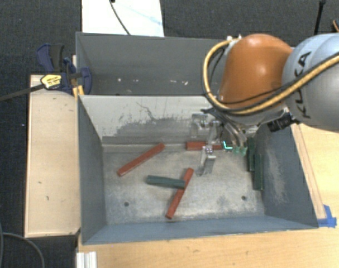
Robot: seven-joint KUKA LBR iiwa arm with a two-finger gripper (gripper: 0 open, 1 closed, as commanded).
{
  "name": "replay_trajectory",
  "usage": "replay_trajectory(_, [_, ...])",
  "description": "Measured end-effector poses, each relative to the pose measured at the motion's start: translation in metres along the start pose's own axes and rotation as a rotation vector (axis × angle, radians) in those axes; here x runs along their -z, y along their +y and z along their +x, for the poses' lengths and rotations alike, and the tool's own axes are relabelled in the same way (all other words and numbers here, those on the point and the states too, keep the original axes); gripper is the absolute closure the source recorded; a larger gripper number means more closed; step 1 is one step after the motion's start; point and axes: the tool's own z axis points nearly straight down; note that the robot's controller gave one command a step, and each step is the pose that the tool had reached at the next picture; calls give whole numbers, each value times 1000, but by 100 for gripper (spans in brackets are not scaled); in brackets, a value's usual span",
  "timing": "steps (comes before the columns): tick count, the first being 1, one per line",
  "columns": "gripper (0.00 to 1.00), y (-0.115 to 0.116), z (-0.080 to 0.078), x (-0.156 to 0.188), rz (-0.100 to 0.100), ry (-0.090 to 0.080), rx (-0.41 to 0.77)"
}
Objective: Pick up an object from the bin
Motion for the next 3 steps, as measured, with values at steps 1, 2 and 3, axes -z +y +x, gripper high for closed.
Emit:
replay_trajectory(1, [0, 51, 1, -131, 0, 0, -241])
replay_trajectory(2, [0, 46, 23, -155, 0, -2, -297])
replay_trajectory(3, [100, 46, 22, -154, -2, -6, -301])
